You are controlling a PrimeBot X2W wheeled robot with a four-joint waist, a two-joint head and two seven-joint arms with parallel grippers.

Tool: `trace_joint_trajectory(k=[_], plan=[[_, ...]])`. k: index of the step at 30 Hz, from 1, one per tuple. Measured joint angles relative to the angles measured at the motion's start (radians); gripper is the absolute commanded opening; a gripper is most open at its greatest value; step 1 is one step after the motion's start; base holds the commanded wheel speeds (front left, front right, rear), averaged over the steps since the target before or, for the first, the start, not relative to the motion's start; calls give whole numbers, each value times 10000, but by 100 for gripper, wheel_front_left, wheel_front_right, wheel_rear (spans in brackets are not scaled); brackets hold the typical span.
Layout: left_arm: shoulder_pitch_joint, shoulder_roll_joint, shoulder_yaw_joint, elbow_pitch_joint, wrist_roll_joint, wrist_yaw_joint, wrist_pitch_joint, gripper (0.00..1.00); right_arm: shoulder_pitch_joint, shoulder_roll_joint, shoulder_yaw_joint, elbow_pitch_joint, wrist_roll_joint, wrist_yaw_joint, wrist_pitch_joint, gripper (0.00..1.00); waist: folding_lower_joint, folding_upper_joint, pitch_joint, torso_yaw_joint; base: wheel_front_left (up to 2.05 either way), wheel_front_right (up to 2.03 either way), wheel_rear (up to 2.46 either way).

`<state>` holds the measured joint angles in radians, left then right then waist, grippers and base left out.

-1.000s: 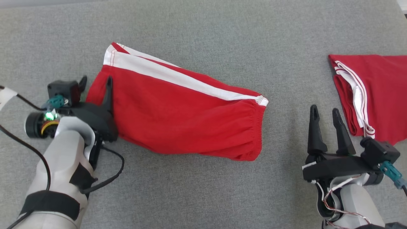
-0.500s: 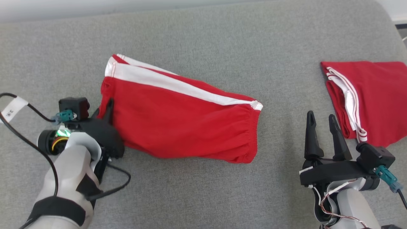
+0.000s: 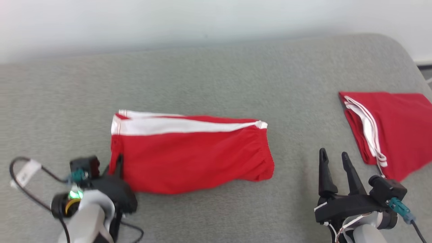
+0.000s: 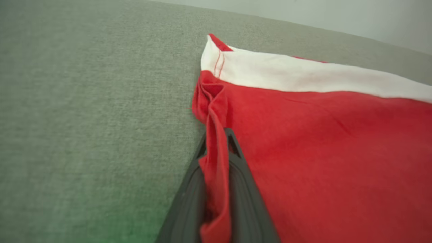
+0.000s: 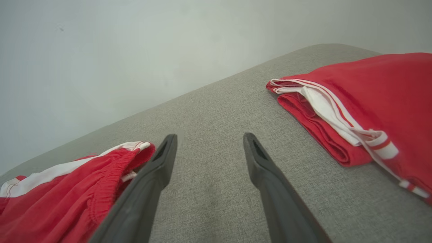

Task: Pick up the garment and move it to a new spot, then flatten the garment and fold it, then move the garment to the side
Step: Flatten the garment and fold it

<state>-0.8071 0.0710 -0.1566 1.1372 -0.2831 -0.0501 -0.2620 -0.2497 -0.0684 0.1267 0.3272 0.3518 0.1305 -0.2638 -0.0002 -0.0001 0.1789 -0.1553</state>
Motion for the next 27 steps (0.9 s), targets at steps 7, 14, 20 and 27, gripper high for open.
trace_joint_trajectory(k=[7,14,20,27], plan=[[1546,-104,330,-1787,-81,470,0,100,170,-19,263,138,-71,0,-2,100,0,0,-428,625,0,0,0],[2996,-130,715,-3718,345,802,0,100,179,-6,600,255,-98,0,-2,100,1,0,-614,1207,0,0,0],[4091,-155,1011,-4514,522,811,-2,100,62,46,579,445,-165,0,0,100,1,0,-614,1750,0,0,0],[4452,-173,1300,-4903,717,742,0,100,-301,98,477,915,-355,0,-2,100,2,1,-537,2416,0,0,0]])
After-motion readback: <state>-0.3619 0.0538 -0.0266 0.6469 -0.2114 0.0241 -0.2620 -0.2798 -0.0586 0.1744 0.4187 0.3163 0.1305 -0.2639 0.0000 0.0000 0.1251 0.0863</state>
